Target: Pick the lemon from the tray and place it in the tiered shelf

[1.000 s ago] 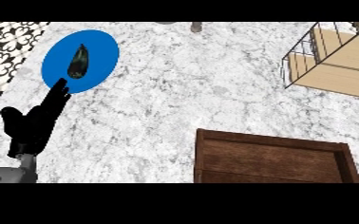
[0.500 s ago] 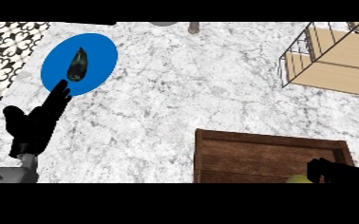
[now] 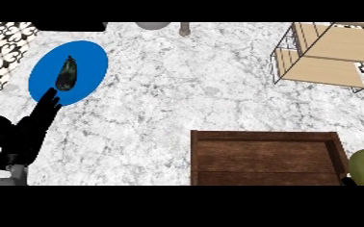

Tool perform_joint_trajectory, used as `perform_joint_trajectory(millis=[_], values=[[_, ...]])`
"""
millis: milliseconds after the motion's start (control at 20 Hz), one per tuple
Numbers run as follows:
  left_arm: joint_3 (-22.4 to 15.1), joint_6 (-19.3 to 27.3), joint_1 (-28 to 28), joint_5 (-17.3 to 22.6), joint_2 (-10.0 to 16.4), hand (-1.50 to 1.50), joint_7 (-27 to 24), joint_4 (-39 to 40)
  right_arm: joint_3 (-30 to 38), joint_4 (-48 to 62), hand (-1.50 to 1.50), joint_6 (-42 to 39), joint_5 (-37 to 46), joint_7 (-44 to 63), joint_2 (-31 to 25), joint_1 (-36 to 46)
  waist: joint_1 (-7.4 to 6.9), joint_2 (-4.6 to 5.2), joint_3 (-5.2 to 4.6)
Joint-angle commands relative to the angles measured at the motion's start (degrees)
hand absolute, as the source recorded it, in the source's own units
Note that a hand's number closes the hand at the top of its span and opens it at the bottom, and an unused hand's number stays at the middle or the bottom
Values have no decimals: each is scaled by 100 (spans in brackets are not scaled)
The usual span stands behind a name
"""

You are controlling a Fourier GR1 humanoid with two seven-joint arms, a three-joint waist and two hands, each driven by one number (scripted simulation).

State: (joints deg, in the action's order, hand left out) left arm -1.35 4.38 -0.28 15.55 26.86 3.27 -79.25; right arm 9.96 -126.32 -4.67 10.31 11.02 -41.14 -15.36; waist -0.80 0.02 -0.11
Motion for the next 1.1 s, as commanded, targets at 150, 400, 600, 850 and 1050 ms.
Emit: perform_joint_trajectory(millis=[150, 400, 600, 850, 1050], values=[[41, 154, 113, -75, -161, 0, -20, -25, 2162, 648, 150, -1278, -2766, 624, -1190, 1198, 121, -24, -1], [178, -64, -134, -92, -157, 0, -32, 239, 2533, 1457, 150, -1308, -2877, 1237, -1806, 2085, 72, 3, 3], [207, -5, 171, -56, -74, 0, 352, -536, 2650, 1948, 150, -1568, -2238, 1088, -2385, 2235, 29, -7, 10], [141, 5, 209, -335, -348, 0, -55, -262, 1668, 3130, 150, -1427, -1835, 795, -2836, 3295, -87, 23, 7], [390, -435, 130, -72, -56, 0, 310, -297, 1242, 3956, 150, -1412, -1462, 381, -2838, 3775, -97, 28, 10]])
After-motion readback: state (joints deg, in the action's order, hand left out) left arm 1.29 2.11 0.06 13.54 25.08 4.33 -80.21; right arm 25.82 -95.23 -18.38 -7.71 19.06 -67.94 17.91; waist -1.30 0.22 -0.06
